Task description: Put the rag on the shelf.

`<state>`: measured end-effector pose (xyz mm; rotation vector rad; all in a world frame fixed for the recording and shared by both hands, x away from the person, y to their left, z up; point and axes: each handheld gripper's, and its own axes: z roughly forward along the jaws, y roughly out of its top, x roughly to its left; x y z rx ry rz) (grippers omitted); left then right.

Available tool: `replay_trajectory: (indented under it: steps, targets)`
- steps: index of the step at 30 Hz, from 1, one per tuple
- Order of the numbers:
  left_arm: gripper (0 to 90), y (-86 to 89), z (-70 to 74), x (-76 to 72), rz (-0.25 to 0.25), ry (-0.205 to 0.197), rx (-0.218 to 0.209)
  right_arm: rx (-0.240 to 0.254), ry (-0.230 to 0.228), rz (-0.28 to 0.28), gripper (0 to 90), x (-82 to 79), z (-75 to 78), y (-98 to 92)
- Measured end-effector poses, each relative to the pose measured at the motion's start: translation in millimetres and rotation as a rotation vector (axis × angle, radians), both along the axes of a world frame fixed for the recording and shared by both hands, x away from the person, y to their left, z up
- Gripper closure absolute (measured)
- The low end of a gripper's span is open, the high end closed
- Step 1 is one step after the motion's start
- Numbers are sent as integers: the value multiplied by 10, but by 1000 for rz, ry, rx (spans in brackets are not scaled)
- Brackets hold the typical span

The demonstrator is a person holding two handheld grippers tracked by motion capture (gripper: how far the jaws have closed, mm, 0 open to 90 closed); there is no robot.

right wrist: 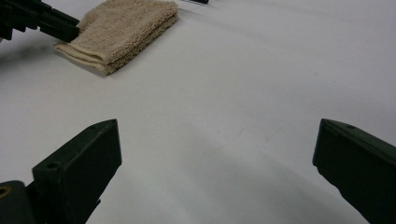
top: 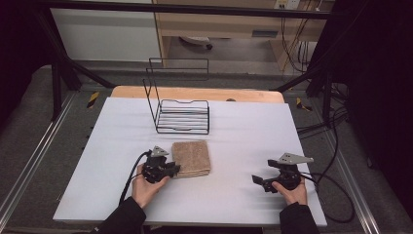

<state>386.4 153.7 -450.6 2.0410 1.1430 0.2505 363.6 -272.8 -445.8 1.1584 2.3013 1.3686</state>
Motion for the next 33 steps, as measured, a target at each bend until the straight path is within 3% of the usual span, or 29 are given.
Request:
replay_trajectory:
  steps: [6,11,22,33]
  targets:
    - [783,-17,5,-11,5,-19,13,3,2,-2,17,1,-4,7]
    - [844,1,7,10,-3,-11,-7,1,3,-2,18,3,-2,6]
    - [867,23,102,-20,-15,-43,-21,-1,7,0,19,5,-4,9]
    - [873,55,193,-66,-39,-41,-26,1,7,-1,19,2,-5,11]
